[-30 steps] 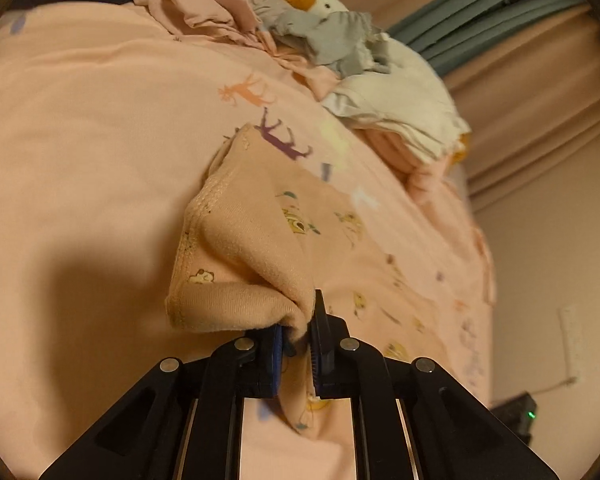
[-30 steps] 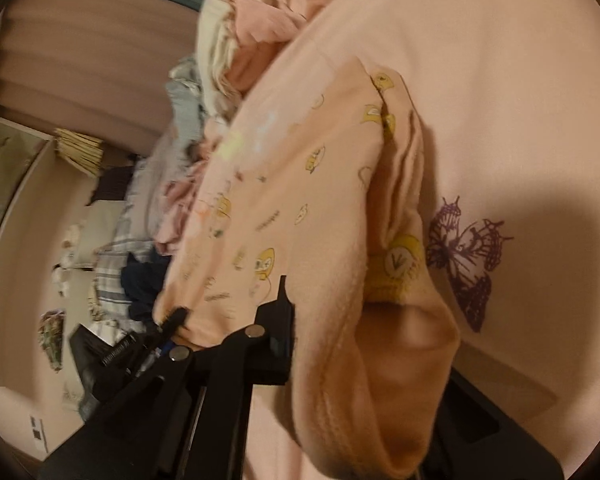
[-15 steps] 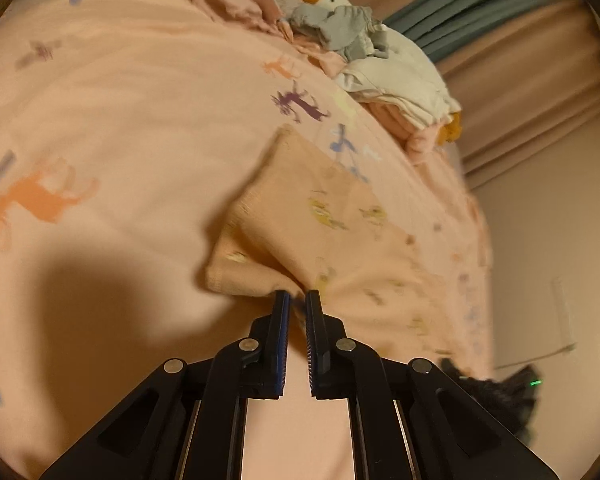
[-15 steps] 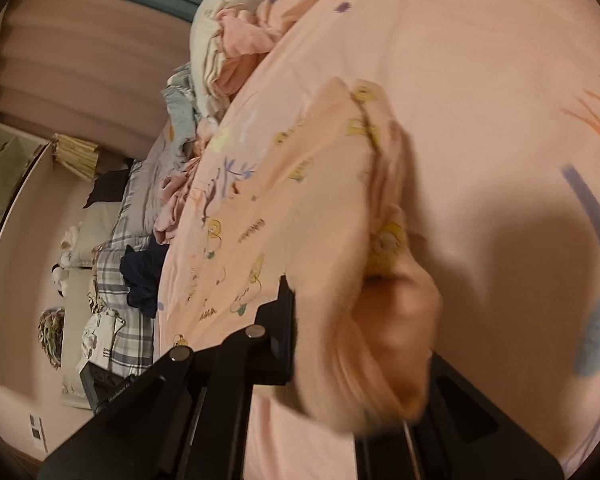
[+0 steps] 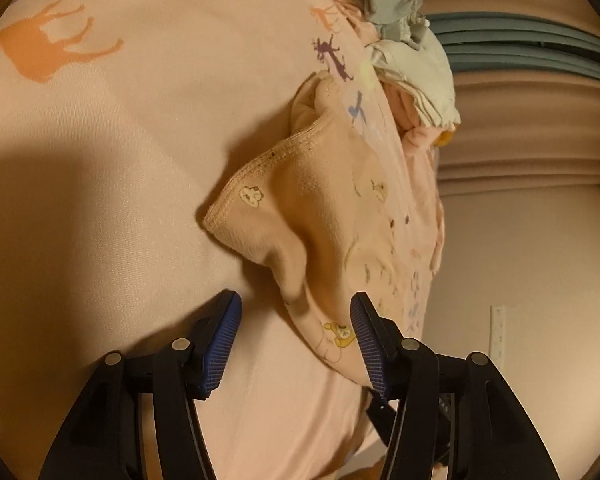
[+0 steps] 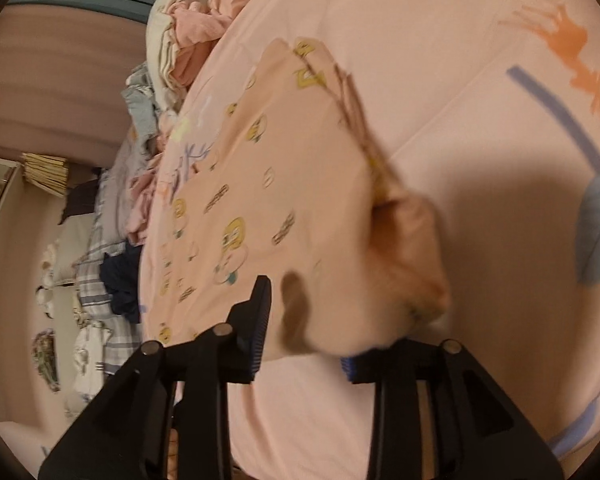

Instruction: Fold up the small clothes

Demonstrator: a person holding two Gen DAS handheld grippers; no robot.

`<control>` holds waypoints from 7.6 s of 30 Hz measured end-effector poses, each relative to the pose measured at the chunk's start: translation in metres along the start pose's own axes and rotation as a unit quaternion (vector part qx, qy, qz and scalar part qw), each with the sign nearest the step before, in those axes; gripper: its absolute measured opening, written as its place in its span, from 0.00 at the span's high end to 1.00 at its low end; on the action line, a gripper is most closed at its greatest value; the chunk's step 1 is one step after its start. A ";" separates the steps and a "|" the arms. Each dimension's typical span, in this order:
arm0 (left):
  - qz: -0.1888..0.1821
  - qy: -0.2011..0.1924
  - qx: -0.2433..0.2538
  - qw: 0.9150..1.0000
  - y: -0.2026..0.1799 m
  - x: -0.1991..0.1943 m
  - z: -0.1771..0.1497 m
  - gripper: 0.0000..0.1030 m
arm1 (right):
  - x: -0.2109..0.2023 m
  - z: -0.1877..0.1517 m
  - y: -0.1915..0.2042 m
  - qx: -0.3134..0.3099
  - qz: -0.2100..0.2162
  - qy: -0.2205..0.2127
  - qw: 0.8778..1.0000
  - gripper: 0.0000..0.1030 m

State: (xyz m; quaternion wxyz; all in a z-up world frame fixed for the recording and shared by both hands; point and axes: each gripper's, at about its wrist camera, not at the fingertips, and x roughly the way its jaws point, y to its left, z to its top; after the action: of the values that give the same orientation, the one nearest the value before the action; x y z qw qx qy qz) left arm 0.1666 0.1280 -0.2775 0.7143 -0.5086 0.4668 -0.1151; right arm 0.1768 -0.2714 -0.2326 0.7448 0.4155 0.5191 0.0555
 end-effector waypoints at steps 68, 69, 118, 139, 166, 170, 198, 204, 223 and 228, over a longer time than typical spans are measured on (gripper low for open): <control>0.140 -0.068 0.093 0.983 -0.001 -0.074 -0.024 0.79 | 0.112 -0.086 0.090 -0.080 0.036 0.092 0.992 0.95; 0.141 -0.064 0.088 0.984 0.000 -0.072 -0.022 0.79 | 0.111 -0.088 0.092 -0.090 0.040 0.090 0.991 0.95; 0.173 -0.037 0.094 0.980 0.002 -0.067 -0.030 0.76 | 0.077 -0.110 0.154 -0.193 0.109 0.078 0.972 0.94; 0.043 -0.017 0.028 0.999 0.003 -0.010 -0.025 0.53 | 0.005 -0.072 0.101 -0.153 0.010 -0.010 0.988 0.71; 0.202 -0.140 0.284 0.927 -0.108 0.063 -0.027 0.91 | 0.022 0.001 0.017 -0.094 -0.054 0.007 0.994 0.90; 0.179 -0.103 0.368 0.907 -0.149 0.105 -0.052 0.91 | -0.005 0.009 -0.008 -0.037 -0.001 0.005 0.999 0.87; 0.241 0.024 0.324 0.915 -0.106 0.095 -0.116 0.38 | -0.032 0.021 0.005 -0.032 0.020 0.000 0.999 0.58; 0.281 0.031 0.355 0.891 -0.107 0.098 -0.124 0.38 | -0.014 0.017 0.016 -0.070 -0.034 -0.010 0.997 0.89; 0.316 -0.012 0.405 0.858 -0.118 0.132 -0.140 0.52 | -0.106 0.002 -0.035 -0.036 0.041 -0.134 0.989 0.91; 0.317 -0.013 0.429 0.846 -0.121 0.131 -0.149 0.61 | -0.079 -0.001 -0.061 -0.008 -0.012 -0.101 0.995 0.91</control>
State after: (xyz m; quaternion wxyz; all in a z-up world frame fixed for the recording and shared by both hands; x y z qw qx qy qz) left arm 0.1573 -0.1032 -0.2557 0.8648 0.0231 0.4975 -0.0648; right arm 0.1193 -0.3512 -0.2166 0.7974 0.4064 0.4461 0.0088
